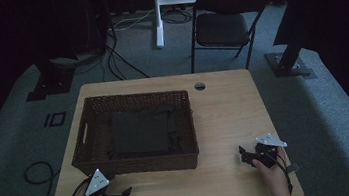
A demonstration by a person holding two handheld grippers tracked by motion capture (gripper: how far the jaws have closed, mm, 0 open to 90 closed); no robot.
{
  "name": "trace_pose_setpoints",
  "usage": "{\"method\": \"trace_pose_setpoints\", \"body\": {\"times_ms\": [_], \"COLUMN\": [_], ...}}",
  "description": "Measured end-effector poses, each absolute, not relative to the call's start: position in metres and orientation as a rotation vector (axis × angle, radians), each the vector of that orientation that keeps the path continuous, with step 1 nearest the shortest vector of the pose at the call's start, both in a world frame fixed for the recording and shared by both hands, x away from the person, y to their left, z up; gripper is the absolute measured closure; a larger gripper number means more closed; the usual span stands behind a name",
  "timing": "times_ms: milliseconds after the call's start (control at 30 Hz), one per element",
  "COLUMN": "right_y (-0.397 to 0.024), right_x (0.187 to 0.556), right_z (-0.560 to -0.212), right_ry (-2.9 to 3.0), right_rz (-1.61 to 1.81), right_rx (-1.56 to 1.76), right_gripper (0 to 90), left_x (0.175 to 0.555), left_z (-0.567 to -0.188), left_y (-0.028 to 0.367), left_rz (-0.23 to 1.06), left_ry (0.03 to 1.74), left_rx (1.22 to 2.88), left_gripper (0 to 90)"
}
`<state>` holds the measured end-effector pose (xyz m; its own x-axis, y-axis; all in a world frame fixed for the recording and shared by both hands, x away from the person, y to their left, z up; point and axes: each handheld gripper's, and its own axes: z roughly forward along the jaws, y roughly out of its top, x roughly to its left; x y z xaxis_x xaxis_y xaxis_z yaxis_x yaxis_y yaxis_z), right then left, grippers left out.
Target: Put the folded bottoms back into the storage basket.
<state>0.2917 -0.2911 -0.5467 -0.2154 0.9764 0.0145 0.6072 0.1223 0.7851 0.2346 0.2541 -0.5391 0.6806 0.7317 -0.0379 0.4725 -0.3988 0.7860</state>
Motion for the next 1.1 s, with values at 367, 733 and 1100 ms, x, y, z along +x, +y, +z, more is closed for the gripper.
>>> {"method": "trace_pose_setpoints", "body": {"times_ms": [367, 733, 1100], "right_y": [-0.293, -0.292, -0.292], "right_x": [0.294, 0.294, 0.294], "right_z": [-0.552, -0.553, -0.553], "right_ry": [1.953, 1.96, 1.946], "right_rz": [0.871, 0.855, 0.847], "right_rx": [1.563, 1.569, 1.588], "right_gripper": [14.9, 14.7, 13.0], "left_x": [0.239, 0.235, 0.236], "left_z": [-0.546, -0.549, -0.549], "left_y": [0.256, 0.248, 0.24], "left_rz": [0.373, 0.396, 0.441], "left_ry": [0.942, 0.922, 1.03], "left_rx": [2.13, 2.206, 2.166], "left_gripper": [15.8, 15.2, 14.4]}}
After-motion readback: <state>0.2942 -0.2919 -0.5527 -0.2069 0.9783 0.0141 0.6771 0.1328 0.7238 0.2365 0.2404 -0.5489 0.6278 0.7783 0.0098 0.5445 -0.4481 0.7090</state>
